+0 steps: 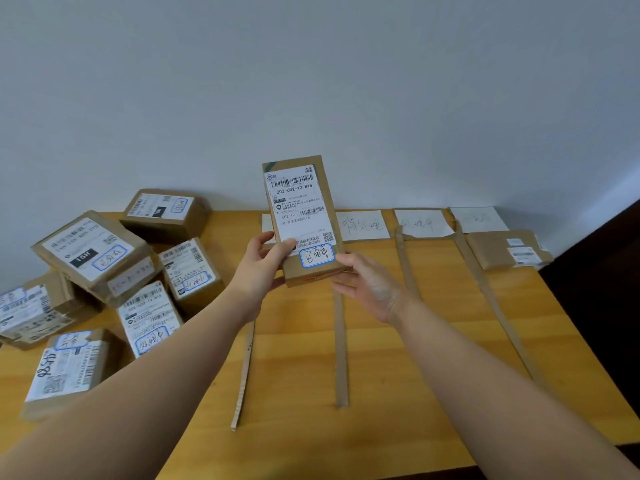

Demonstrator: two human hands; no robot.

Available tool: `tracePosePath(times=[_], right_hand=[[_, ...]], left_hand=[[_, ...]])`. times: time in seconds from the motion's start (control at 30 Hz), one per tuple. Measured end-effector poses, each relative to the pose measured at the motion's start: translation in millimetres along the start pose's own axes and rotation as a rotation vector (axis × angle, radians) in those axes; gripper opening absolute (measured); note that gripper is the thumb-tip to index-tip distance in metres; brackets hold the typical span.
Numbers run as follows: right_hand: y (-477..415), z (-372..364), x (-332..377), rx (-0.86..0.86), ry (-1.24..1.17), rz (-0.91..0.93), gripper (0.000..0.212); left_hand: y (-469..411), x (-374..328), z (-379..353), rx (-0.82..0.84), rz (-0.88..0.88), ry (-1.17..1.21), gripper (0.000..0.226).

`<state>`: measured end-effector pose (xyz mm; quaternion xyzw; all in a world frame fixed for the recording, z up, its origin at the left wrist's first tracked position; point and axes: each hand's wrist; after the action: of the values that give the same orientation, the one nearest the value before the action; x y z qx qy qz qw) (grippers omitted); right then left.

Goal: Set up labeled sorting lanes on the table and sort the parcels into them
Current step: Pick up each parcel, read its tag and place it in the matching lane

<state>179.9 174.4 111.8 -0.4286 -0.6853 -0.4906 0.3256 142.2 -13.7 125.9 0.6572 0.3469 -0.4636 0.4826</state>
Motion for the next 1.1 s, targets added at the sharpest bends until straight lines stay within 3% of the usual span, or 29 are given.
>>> tracePosePath(times=[0.1,0.3,0.47,0.67,1.1], right_hand=[[2,4,2,-0.05,-0.008,0.037,0.039],[6,3,7,-0.162,-0.011,0.071,0.04],[20,19,1,-0.258,-0.053,0.059,0.034],[41,58,-1,-0.337,-0.127,0.068,0.026],[104,256,18,-0.383,-0.013,0.011,0.039]], left_hand=[[-5,0,-4,0.038,0.017,-0.023,0.063],[-13,7,-7,0.131,0.071,-0.114,0.075],[-17,9,-32,0.203,0.1,-0.101,0.052],[-20,12,-80,0.25,0.103,-0.108,0.058],[-30,54,-280,0.319,0.24,-0.07,0.05]])
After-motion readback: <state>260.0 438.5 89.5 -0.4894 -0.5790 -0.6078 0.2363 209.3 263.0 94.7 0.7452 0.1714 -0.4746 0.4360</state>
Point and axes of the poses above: each hand's wrist, its own y-axis away from the middle knuckle, its own z-axis out of the back of the hand, x = y × z, and after that the axes turned 7 degrees about x, right-handed
